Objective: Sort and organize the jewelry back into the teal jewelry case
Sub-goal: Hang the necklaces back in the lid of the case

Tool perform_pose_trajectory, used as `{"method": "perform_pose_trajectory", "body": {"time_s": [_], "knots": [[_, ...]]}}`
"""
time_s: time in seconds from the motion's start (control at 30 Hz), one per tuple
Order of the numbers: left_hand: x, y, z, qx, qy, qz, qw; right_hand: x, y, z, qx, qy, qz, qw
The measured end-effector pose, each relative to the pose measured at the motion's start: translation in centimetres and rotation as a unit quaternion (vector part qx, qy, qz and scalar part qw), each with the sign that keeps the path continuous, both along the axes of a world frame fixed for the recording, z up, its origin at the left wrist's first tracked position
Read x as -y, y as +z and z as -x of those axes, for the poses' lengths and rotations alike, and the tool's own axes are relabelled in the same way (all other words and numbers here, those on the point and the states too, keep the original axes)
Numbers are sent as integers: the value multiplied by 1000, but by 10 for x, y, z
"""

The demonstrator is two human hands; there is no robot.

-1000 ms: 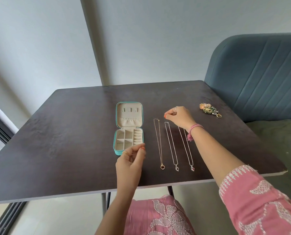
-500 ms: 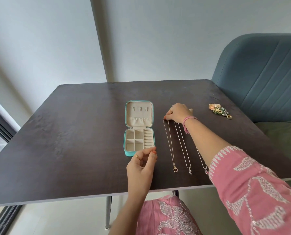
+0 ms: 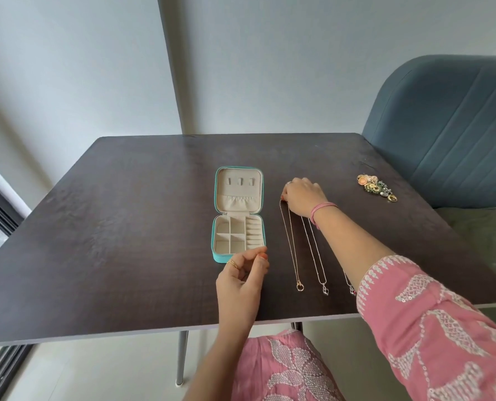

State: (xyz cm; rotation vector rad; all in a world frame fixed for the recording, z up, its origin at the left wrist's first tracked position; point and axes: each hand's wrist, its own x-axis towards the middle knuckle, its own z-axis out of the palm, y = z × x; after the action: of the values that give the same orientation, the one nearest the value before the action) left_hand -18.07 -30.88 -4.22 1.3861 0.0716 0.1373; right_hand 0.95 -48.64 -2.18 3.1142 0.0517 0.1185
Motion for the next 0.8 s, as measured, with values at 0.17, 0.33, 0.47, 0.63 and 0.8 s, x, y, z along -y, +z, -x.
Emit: {"method": "perform_pose_trajectory", "body": {"time_s": [0.17, 0.33, 0.47, 0.63, 0.8], "knots": [[-1, 1, 0, -2, 2, 25, 1000, -3, -4, 4, 7, 1, 5, 1000], [-3, 3, 2, 1, -2, 42, 999, 0, -2, 10, -1, -1, -57, 998], [-3, 4, 3, 0, -3, 48, 999, 2, 4, 17, 14, 18, -124, 992], [-4, 6, 4, 2, -3, 54, 999, 1, 22, 25, 23, 33, -197, 980], [-4, 7, 5, 0, -20, 57, 998, 1, 46, 37, 53, 64, -238, 968]]}}
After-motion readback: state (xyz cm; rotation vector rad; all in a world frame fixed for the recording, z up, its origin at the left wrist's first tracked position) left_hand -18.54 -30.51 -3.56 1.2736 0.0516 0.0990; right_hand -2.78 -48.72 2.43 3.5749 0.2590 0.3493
